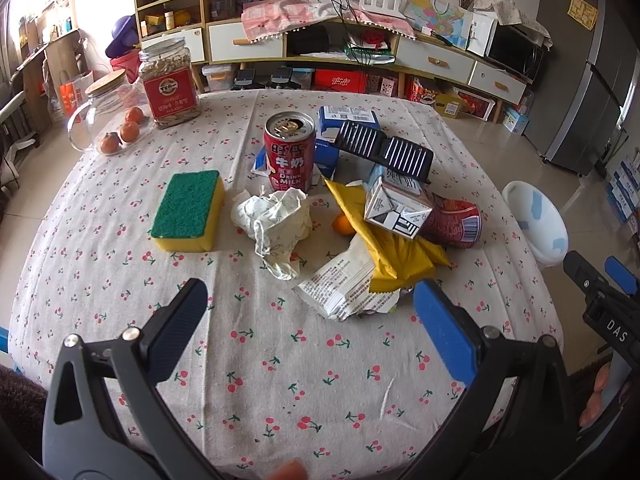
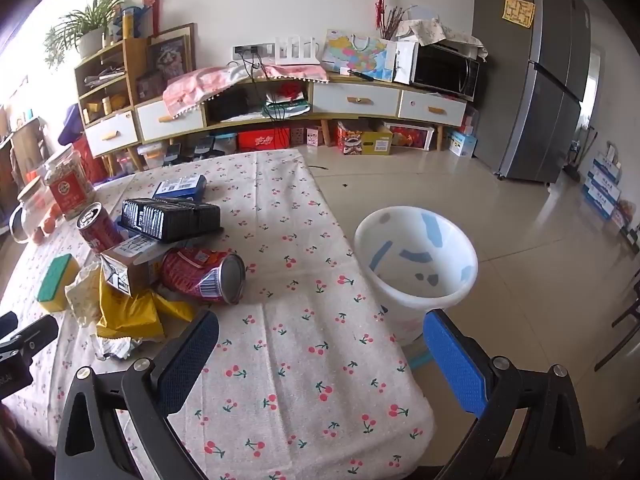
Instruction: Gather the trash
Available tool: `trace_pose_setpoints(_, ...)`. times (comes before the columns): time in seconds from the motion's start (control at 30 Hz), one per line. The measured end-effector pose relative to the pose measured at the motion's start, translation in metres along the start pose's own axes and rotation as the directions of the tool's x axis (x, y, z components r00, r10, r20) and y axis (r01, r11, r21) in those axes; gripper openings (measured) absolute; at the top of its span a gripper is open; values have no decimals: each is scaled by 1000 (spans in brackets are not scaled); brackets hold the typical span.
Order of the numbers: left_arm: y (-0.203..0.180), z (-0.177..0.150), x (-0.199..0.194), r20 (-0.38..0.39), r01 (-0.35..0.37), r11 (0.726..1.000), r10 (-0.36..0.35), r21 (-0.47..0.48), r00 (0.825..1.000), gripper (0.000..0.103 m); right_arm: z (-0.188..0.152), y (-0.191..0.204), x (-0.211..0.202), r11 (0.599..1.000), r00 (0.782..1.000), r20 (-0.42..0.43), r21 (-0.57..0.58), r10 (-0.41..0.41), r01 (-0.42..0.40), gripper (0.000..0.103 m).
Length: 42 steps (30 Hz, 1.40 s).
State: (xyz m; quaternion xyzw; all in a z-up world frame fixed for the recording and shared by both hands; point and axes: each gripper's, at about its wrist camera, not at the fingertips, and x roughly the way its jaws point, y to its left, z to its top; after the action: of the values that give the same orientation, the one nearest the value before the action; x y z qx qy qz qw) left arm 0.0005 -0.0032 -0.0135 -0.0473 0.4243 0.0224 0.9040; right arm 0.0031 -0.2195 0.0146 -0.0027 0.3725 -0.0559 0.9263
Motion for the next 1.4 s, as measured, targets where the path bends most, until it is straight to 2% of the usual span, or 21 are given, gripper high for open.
trace_pose_setpoints(1.4,-2,-2,0,-6,10,1000,-10,-5,1000,103,2,3,1,1000,1000,0,-4,-1,1,103)
